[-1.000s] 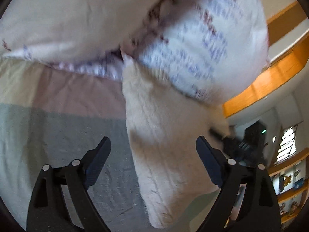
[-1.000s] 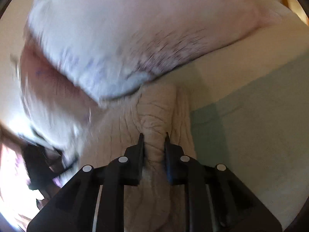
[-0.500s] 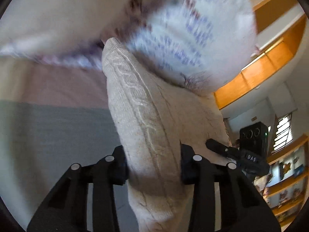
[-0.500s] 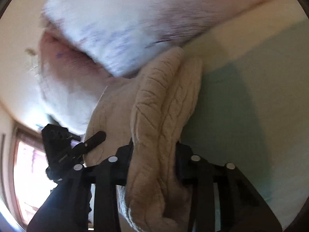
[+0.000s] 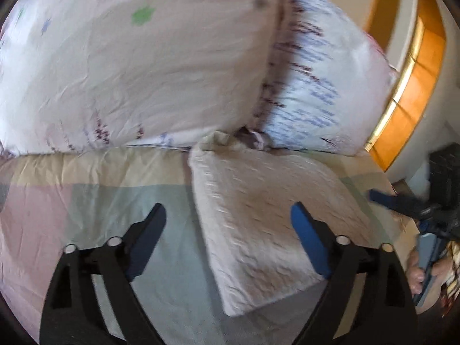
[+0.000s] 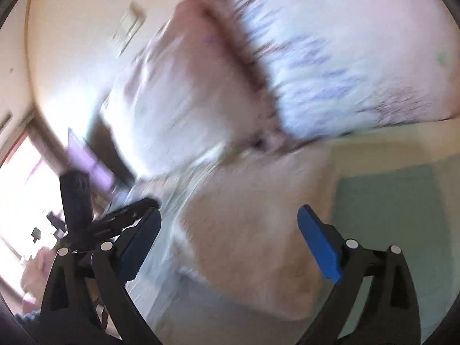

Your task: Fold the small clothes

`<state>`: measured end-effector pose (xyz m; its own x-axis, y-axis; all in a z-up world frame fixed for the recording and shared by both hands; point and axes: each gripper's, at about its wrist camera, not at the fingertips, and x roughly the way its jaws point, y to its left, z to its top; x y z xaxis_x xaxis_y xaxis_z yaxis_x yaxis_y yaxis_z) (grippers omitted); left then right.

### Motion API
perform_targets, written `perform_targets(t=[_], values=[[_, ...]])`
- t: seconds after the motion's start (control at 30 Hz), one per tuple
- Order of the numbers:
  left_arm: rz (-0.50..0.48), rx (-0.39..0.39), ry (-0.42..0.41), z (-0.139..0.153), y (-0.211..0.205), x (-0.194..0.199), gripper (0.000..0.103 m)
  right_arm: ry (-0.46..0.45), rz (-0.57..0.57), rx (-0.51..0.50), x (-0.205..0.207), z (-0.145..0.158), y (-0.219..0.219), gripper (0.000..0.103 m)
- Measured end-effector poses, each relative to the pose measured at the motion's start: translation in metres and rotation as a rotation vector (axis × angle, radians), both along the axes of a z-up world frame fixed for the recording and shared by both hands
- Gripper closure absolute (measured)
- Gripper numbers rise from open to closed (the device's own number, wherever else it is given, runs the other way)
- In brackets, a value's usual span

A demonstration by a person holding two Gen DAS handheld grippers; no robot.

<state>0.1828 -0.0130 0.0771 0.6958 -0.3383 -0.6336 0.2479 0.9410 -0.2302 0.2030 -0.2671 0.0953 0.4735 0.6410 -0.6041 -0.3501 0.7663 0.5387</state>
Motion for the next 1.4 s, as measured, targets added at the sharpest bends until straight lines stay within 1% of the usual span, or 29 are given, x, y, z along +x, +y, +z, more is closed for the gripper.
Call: perform_targets(t=[0.03,0.07,0.1,0.13,0.17,0.2,0.23,0.3,0.33,0.37,0.43,0.53,0.6,0.67,0.7,0.77,0.87,0.9,1.4], values=[[-0.010,0.026,0.001,0.000,-0.008,-0.004,0.009,0.071,-0.010,-0.074,0.013,-0.020,0.012,0.005],[-0.008,0.049,0.005,-0.001,-0.013,-0.008,0.008,0.126,-0.016,-0.122,0.020,-0.038,0.015,0.005],[-0.003,0.082,0.011,-0.003,-0.017,-0.013,0.008,0.110,-0.035,-0.151,0.024,-0.049,0.015,0.005],[0.005,0.120,0.019,-0.007,-0.019,-0.019,0.008,0.072,-0.058,-0.172,0.018,-0.043,0.014,0.005],[0.029,0.158,0.028,-0.009,-0.023,-0.022,0.002,0.080,-0.062,-0.171,0.014,-0.039,0.015,0.006],[0.053,0.182,0.028,-0.012,-0.019,-0.029,0.002,0.068,-0.087,-0.167,-0.001,-0.029,0.009,0.005],[0.081,0.203,0.022,-0.014,-0.016,-0.037,0.002,0.039,-0.105,-0.183,-0.014,-0.023,0.006,0.004],[0.098,0.232,0.045,-0.025,-0.013,-0.053,0.002,-0.013,-0.161,-0.258,-0.039,-0.013,0.002,0.001],[0.101,0.233,0.055,-0.029,-0.012,-0.058,0.002,-0.026,-0.190,-0.306,-0.053,-0.014,0.001,0.001],[0.101,0.234,0.072,-0.036,-0.015,-0.063,0.002,-0.022,-0.205,-0.337,-0.058,-0.016,0.004,0.001],[0.106,0.256,0.086,-0.045,-0.021,-0.072,0.002,0.024,-0.229,-0.413,-0.073,-0.037,0.013,0.001],[0.093,0.296,0.112,-0.058,-0.034,-0.076,0.002,0.087,-0.230,-0.476,-0.078,-0.057,0.023,0.001],[0.082,0.329,0.128,-0.068,-0.044,-0.075,0.002,0.079,-0.241,-0.516,-0.082,-0.059,0.027,0.001],[0.091,0.370,0.133,-0.077,-0.050,-0.074,0.002,0.070,-0.241,-0.584,-0.088,-0.058,0.034,0.001],[0.090,0.386,0.156,-0.081,-0.052,-0.072,0.002,0.061,-0.236,-0.594,-0.088,-0.058,0.037,0.001],[0.111,0.365,0.166,-0.081,-0.048,-0.071,0.002,0.062,-0.241,-0.586,-0.091,-0.057,0.034,0.001],[0.102,0.297,0.201,-0.083,-0.036,-0.066,0.002,0.060,-0.244,-0.588,-0.088,-0.059,0.037,0.001],[0.102,0.291,0.202,-0.083,-0.034,-0.066,0.002,0.059,-0.244,-0.588,-0.089,-0.058,0.037,0.001],[0.103,0.297,0.201,-0.083,-0.033,-0.068,0.002,0.050,-0.246,-0.588,-0.092,-0.058,0.036,0.001]])
